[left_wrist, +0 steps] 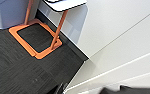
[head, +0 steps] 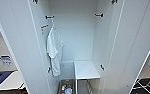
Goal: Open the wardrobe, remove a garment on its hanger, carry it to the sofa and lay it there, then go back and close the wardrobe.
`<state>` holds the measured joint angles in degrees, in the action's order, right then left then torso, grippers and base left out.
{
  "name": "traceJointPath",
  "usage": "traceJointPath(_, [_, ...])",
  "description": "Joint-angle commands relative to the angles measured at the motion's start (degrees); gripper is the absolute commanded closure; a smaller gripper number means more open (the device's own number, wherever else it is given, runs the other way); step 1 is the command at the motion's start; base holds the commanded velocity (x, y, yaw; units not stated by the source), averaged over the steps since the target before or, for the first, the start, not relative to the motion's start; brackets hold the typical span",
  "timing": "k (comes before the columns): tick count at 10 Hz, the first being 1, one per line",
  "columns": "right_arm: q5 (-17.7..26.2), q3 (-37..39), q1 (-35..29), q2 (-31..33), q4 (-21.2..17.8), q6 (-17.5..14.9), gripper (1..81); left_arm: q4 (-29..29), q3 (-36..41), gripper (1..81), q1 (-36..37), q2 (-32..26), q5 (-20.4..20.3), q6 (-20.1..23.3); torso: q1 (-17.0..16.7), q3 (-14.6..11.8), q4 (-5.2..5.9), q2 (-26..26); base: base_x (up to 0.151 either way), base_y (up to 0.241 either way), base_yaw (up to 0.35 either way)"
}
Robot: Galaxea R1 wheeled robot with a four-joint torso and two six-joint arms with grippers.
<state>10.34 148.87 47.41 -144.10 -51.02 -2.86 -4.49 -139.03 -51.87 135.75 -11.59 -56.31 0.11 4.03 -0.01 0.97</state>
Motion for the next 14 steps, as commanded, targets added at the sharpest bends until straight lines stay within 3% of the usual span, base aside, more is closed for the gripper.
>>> traceJointPath(1, [4.0,-2.6,-7.0,-4.9,-1.9,0.0,1.0,-0.3,-0.6,1.0,9.9,2.9,5.2,-0.6,0.0,0.0,0.00,0.0,0.000,0.000,0.000])
traceJointPath(5, [3.5,-0.5,-4.4,-14.7,-0.4,-0.7,1.0,-5.4,-1.2,1.0,10.4,13.8,8.3,-0.4,0.0,0.0,0.00,0.0,0.000,0.000,0.000])
traceJointPath(8, [3.1,-0.5,-2.8,-17.8,0.7,-1.0,1.0,-10.1,-3.2,1.0,10.3,22.1,9.2,-0.4,0.0,0.0,0.00,0.0,0.000,0.000,0.000])
traceJointPath(10, [2.9,0.4,-1.8,-20.7,1.5,-3.1,1.0,-14.1,-3.8,1.0,9.5,27.4,11.2,0.0,0.0,0.1,0.01,0.0,0.000,0.000,0.000])
traceJointPath(12, [2.9,1.5,0.1,-22.6,5.8,-3.9,1.0,-18.0,-4.1,1.0,5.2,29.0,11.0,0.1,0.0,0.1,0.01,0.0,0.000,0.000,0.000])
traceJointPath(14, [2.9,1.5,3.4,-25.0,15.7,-3.9,1.0,-23.3,-4.1,1.0,-2.3,29.1,10.3,0.3,0.1,0.1,0.01,0.0,0.000,0.000,0.000])
